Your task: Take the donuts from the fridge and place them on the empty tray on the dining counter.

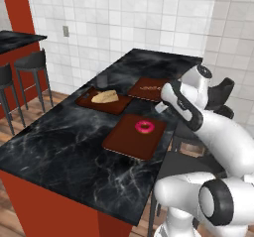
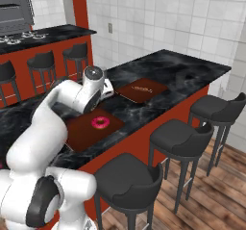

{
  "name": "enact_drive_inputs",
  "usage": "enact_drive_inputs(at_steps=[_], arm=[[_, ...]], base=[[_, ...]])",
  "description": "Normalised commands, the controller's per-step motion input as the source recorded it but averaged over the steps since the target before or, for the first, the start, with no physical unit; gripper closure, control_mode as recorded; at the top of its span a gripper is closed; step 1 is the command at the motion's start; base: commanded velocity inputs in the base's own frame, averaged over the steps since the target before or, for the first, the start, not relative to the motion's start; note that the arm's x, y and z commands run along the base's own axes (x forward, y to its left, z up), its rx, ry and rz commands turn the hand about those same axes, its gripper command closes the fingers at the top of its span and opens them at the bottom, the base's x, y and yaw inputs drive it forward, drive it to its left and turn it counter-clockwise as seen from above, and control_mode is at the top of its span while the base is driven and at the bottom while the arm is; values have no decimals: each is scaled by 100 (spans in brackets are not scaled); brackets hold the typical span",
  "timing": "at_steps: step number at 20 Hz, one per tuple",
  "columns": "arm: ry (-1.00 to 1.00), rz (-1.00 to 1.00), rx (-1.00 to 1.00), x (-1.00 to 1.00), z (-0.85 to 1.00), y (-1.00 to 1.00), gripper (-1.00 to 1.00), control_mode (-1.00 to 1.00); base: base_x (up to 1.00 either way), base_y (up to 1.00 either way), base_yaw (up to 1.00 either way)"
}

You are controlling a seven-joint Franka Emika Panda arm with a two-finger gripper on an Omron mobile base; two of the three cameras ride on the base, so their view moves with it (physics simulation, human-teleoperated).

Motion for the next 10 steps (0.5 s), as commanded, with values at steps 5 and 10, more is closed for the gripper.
enact_drive_inputs(at_steps=[5, 10], arm=[[-14, -9, 0, -100, 62, -24, -100, -100], [-40, -22, 0, -100, -1, 0, -100, -100]], base=[[0, 0, 0], [0, 0, 0]])
